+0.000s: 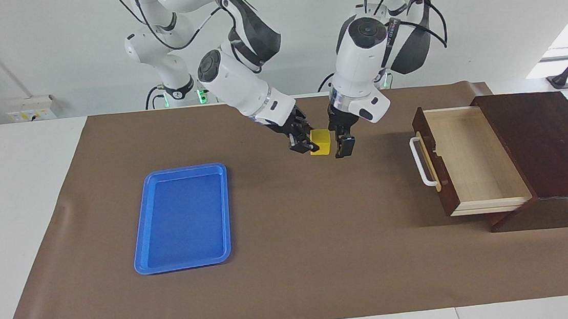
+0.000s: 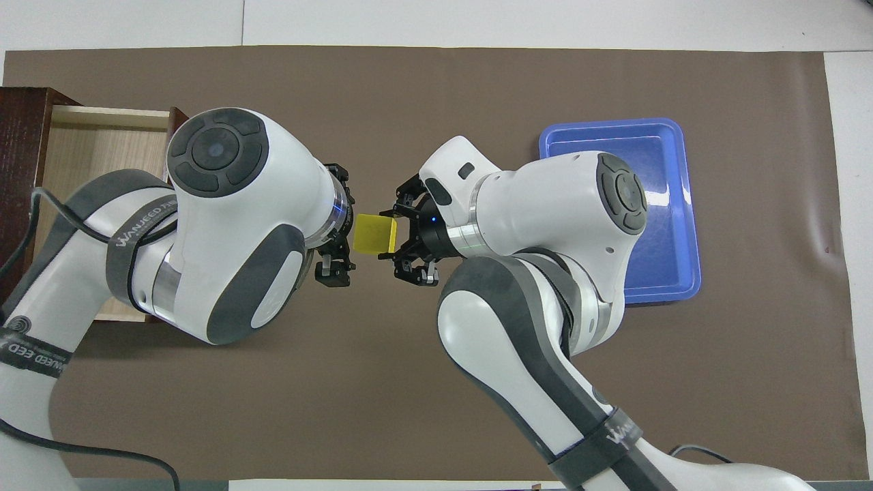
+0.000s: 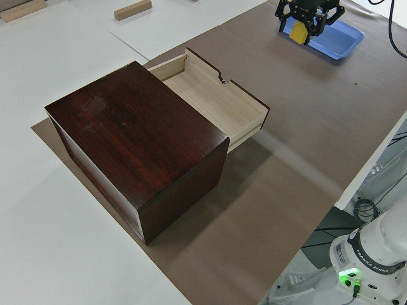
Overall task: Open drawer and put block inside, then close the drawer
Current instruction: 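Grasp the yellow block with the left gripper and open the right gripper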
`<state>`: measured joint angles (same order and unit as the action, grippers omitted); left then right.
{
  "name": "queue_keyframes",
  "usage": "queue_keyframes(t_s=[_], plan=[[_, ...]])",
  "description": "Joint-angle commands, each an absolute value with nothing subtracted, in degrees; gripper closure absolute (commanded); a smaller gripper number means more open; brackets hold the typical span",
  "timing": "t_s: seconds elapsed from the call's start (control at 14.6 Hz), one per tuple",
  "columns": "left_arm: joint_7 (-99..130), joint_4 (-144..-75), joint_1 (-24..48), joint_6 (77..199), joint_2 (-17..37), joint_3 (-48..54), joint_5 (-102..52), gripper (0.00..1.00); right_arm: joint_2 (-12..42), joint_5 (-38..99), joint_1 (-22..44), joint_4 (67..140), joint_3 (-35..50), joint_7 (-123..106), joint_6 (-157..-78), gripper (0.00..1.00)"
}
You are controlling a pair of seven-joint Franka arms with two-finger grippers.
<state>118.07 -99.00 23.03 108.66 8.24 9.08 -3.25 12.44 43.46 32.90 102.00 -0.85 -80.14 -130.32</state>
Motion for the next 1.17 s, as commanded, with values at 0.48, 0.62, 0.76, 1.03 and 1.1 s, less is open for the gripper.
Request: queue_keyframes(t_s=[0.48, 0.62, 0.76, 1.03, 1.1], plan=[[118.5, -99.3, 25.9, 110.7, 8.2, 8.2, -4.0, 0.4, 12.7, 42.5, 32.9, 101.4, -0.9, -78.3, -130.4, 1.0], [118.5, -99.4, 25.9, 110.7, 8.2, 8.2, -4.0, 0.74, 12.7, 42.5, 32.9, 101.4, -0.9, -78.3, -130.4, 1.0], [118.3, -99.4, 25.8, 110.8, 8.2, 8.2, -4.0, 1.0, 12.7, 42.5, 33.0, 101.3, -0.9, -78.2, -130.4, 1.0], [117.9, -99.4, 25.8, 110.8, 8.2, 8.2, -4.0, 1.0, 12.7, 42.5, 32.9, 101.4, -0.9, -78.1, -130.3, 1.0], [117.9, -99.4, 25.7, 110.8, 8.2, 8.2, -4.0, 1.0, 12.7, 42.5, 32.9, 101.3, -0.9, -77.4, -130.3, 1.0]])
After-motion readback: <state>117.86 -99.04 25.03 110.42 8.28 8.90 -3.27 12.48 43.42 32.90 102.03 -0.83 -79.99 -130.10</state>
